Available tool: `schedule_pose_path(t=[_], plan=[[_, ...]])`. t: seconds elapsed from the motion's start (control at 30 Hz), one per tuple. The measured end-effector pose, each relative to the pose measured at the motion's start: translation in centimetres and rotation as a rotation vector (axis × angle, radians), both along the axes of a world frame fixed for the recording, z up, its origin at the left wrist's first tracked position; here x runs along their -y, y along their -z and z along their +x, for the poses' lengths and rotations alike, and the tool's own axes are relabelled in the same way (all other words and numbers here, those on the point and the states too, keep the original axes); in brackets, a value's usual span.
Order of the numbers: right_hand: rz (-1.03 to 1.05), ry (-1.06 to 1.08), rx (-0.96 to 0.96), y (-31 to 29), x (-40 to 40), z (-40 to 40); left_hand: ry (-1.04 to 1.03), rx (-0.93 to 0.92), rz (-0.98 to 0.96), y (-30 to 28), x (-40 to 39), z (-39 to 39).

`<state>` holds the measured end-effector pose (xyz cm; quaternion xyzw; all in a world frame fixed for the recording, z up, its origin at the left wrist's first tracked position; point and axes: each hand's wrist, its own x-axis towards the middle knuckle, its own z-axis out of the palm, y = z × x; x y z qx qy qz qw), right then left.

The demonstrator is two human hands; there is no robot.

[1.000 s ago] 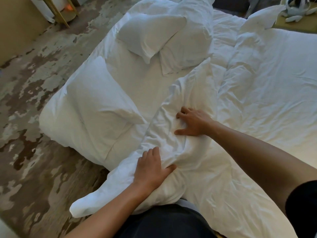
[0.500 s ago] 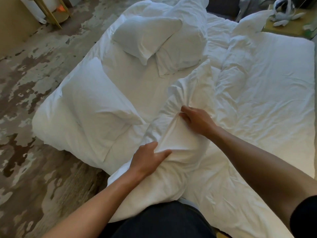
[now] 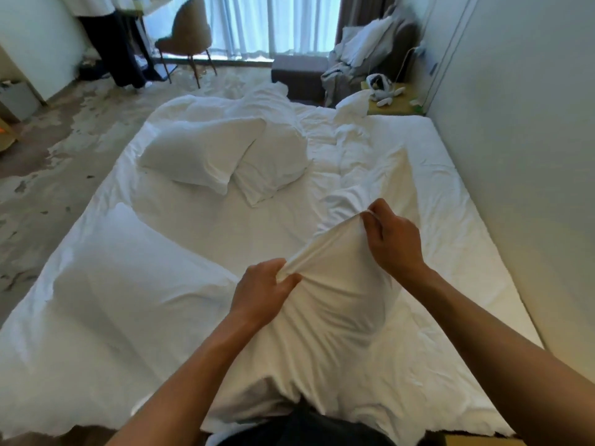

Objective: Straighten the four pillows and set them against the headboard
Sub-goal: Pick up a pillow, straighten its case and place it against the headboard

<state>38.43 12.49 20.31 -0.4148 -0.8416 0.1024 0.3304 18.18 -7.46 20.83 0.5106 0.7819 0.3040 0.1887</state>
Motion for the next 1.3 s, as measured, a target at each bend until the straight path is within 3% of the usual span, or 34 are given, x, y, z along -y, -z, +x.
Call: schedule_pose_path(t=[0.17,0.3,0.43,0.6,0.7,0.83,1.0,1.07,1.3], plan=[[0.029,0.157,-0.114,-5.6,3.2,-0.7,0.059,-0.109,0.119,-3.8,-2.8,-4.9],[0.06,0.257,-0.117,-5.4,5.9,0.0,0.174,-0.205,0.162,-4.0,-4.9,-6.1],[-0.036,0.351,0.049,-0.1,7.8,1.6,0.311,-0.331,0.018,-1.3,-6.7,-6.1],[-0.396,0.385,0.153,7.5,11.2,4.0,0.428,-0.294,-0.269,3.6,-6.4,-5.1],[-0.452,0.374,0.192,8.5,11.5,5.9,0.427,-0.284,-0.251,4.7,-6.7,-4.2],[-0.444,0.37,0.4,8.4,9.7,10.1,0.424,-0.293,-0.234,4.4,-8.2,-3.6],[-0.612,0.249,0.571,9.3,7.4,12.9,0.379,-0.324,-0.205,4.4,-9.6,-3.9],[-0.561,0.241,0.614,10.1,6.4,12.9,0.36,-0.345,-0.186,4.6,-10.2,-3.9],[-0.263,0.407,0.228,9.2,2.8,12.9,0.294,-0.416,-0.163,3.5,-13.2,-4.6]])
